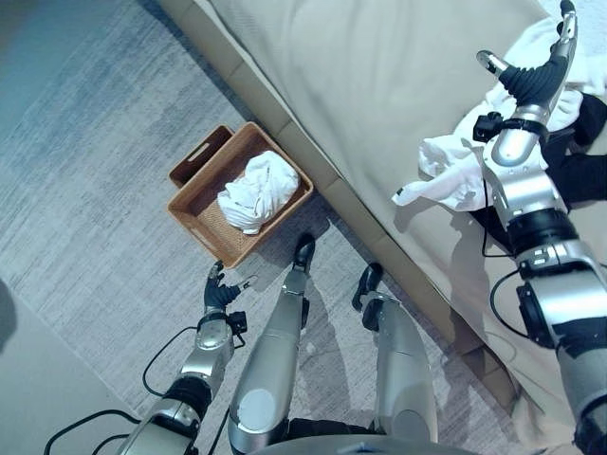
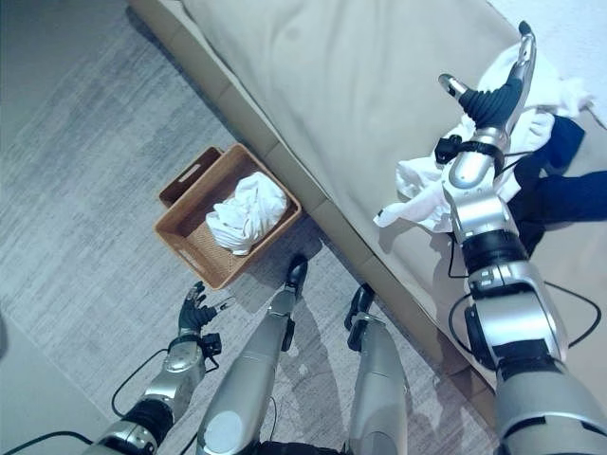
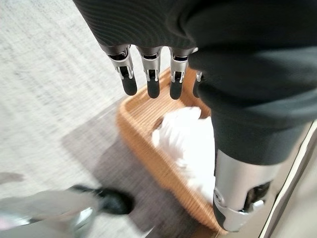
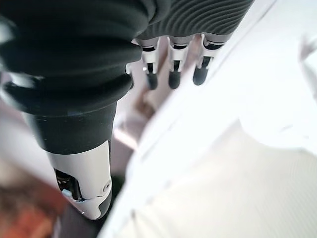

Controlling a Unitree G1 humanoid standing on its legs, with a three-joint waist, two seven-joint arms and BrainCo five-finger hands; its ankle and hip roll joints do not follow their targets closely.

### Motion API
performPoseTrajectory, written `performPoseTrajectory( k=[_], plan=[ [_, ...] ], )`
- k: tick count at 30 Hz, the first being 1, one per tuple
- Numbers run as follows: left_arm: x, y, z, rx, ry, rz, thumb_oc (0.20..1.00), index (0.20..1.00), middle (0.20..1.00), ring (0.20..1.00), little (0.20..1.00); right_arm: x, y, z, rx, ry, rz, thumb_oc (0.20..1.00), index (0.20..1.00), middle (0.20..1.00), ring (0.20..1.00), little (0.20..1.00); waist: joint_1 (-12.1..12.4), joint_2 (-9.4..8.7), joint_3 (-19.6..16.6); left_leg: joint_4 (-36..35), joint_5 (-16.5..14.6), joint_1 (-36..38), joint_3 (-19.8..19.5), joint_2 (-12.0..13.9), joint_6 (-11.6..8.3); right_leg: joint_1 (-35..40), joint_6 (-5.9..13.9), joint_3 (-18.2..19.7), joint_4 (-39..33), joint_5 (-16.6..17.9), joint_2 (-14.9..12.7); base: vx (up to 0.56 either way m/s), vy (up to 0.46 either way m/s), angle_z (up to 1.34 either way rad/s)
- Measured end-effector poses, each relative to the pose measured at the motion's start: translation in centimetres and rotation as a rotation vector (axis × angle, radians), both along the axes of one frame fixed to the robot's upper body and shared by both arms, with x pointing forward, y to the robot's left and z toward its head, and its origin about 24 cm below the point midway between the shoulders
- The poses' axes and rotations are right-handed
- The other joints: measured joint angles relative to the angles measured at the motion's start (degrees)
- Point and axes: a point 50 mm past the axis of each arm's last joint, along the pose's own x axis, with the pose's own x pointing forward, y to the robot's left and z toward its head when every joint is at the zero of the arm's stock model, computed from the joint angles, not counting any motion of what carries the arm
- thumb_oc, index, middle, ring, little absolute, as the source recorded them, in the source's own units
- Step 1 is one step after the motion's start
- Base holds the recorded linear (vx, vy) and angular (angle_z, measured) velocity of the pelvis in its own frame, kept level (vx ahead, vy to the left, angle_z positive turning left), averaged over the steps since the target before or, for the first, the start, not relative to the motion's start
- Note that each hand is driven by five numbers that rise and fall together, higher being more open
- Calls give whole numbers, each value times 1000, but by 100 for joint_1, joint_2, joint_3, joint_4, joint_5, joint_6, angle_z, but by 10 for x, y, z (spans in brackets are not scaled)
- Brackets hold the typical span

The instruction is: Pick up clothes into the bucket

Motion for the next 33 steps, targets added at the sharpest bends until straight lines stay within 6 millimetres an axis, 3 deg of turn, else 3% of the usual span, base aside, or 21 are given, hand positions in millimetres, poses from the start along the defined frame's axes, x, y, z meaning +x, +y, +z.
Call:
performPoseTrajectory(
  k=[1, 4, 9, 13, 18, 21, 26, 27, 28, 30, 31, 32, 33],
  plan=[
    [-2, -3, -2, 18, 13, -40, 1000, 1000, 1000, 1000, 1000, 3, -2, -5, -40, 65, -7, 1000, 1000, 1000, 1000, 1000, 125, 7, -4, -14, 2, -7, -51, 3, -2, -11, -15, -40, 49, -30, 0, 78, -239, 14],
    [-4, -12, -7, 38, 41, -118, 1000, 1000, 1000, 1000, 1000, 11, -9, -23, -308, 320, -88, 1000, 1000, 1000, 1000, 1000, 84, 55, -11, -114, -19, -27, -255, -26, -155, -40, -26, -170, 109, -123, -39, 58, -188, 24],
    [-5, -26, -10, 47, 66, -226, 1000, 1000, 1000, 1000, 1000, 6, -38, -43, -359, 591, -175, 1000, 1000, 1000, 1000, 1000, 214, 219, -29, -282, 186, -294, -440, -45, -135, -433, -164, -334, 461, -292, -122, 7, -93, 23],
    [-1, -33, -8, 31, 62, -245, 1000, 1000, 1000, 1000, 1000, 5, -41, -47, -396, 645, -177, 1000, 1000, 1000, 1000, 1000, 200, 356, -26, -285, 252, -444, -478, -33, -147, -636, -243, -363, 610, -347, -128, 2, -30, 5],
    [8, -42, 0, 22, 29, -278, 1000, 1000, 1000, 1000, 1000, 6, -39, -44, -501, 661, -191, 1000, 1000, 1000, 1000, 1000, 181, 359, -32, -271, 254, -580, -491, 3, -148, -792, -296, -384, 678, -386, -104, -5, -27, 1],
    [10, -44, 4, 22, 13, -293, 1000, 1000, 1000, 1000, 1000, 7, -36, -36, -651, 676, -209, 1000, 1000, 1000, 1000, 1000, 98, 360, -32, -275, 285, -719, -511, 7, -197, -960, -307, -384, 729, -393, -108, -2, -8, 1],
    [13, -47, 8, 15, -7, -301, 1000, 1000, 1000, 1000, 1000, 7, -36, -30, -707, 689, -208, 1000, 1000, 1000, 1000, 1000, 71, 360, -33, -279, 287, -781, -505, 8, -180, -1062, -319, -377, 790, -400, -122, 0, 0, 0],
    [14, -47, 8, 12, -8, -300, 1000, 1000, 1000, 1000, 1000, 7, -36, -29, -709, 688, -209, 900, 900, 900, 900, 900, 82, 364, -45, -279, 287, -806, -504, 12, -179, -1084, -322, -375, 791, -402, -117, 0, 0, 0],
    [15, -47, 9, 9, -12, -298, 1000, 1000, 1000, 1000, 1000, 8, -35, -26, -712, 682, -209, 592, 592, 592, 592, 592, 75, 367, -49, -282, 289, -841, -495, 20, -176, -1127, -323, -375, 793, -402, -110, 0, 0, 0],
    [16, -47, 10, 8, -14, -299, 1000, 1000, 1000, 1000, 1000, 9, -34, -18, -713, 665, -214, 542, 542, 542, 542, 542, 60, 366, -50, -284, 298, -862, -496, 23, -166, -1153, -324, -375, 804, -401, -107, 0, 0, 0],
    [16, -47, 10, 8, -14, -299, 1000, 1000, 1000, 1000, 1000, 9, -34, -15, -713, 658, -217, 576, 576, 576, 576, 576, 58, 366, -50, -284, 302, -865, -493, 24, -160, -1156, -324, -375, 804, -401, -107, 0, 0, 0],
    [16, -48, 10, 7, -15, -299, 1000, 1000, 1000, 1000, 1000, 8, -35, -8, -711, 656, -218, 1000, 1000, 1000, 1000, 1000, 58, 362, -54, -284, 303, -869, -493, 26, -159, -1160, -325, -375, 804, -401, -106, 0, 0, 0],
    [16, -48, 10, 7, -15, -299, 1000, 1000, 1000, 1000, 1000, 8, -35, -7, -711, 664, -215, 1000, 1000, 1000, 1000, 1000, 57, 359, -58, -283, 304, -875, -493, 26, -159, -1164, -325, -375, 802, -400, -104, 0, 0, 0]
  ],
)
